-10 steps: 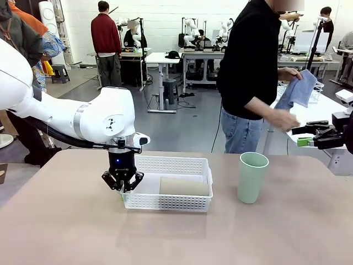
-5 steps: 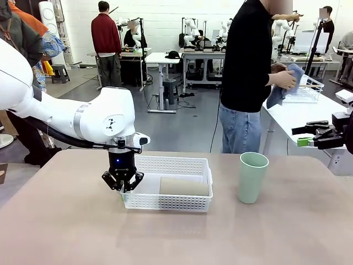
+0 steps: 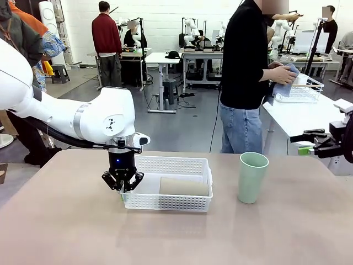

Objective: Clean and organize the cups into the basket.
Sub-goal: Pick up the Reusable plastic cup from the right side of the table and stack it inside the Organizing basket in the center of the table.

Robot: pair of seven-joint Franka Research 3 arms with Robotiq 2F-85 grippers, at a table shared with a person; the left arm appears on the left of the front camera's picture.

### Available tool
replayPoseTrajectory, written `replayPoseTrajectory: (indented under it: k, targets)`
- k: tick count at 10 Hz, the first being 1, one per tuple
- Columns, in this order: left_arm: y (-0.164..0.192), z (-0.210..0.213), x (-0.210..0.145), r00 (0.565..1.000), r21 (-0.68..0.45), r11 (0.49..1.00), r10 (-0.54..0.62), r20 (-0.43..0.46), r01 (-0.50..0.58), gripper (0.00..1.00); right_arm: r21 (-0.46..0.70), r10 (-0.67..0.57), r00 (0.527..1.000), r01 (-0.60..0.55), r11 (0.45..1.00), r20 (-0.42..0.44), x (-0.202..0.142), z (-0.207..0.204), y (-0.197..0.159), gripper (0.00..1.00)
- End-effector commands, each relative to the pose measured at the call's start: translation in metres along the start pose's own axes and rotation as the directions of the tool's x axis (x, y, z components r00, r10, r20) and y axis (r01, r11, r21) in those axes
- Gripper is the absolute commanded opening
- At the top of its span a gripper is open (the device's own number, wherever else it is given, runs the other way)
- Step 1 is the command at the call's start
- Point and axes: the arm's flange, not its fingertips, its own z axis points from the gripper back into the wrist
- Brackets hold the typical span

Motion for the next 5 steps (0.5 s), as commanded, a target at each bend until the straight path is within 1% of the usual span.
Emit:
replayPoseTrajectory:
  k: [1,2,3,5]
  targets:
    - [0.001,-0.003,-0.001,1.000,0.005,1.000,-0.002,-0.004,0.002,0.00,0.096,0.081,0.997,-0.083,0.992,0.015,-0.019,0.011,-0.017,1.00]
    - [0.001,-0.003,-0.001,1.000,0.005,1.000,-0.002,-0.004,0.002,0.00,0.147,0.115,0.993,-0.116,0.982,0.017,-0.028,0.007,-0.020,1.00]
    - [0.001,-0.003,-0.001,1.000,0.005,1.000,-0.002,-0.004,0.002,0.00,0.201,0.127,0.992,-0.119,0.972,-0.026,-0.059,-0.019,-0.035,1.00]
    - [0.001,-0.003,-0.001,1.000,0.005,1.000,-0.002,-0.004,0.002,0.00,0.209,0.134,0.990,-0.122,0.970,-0.041,-0.061,-0.024,-0.036,1.00]
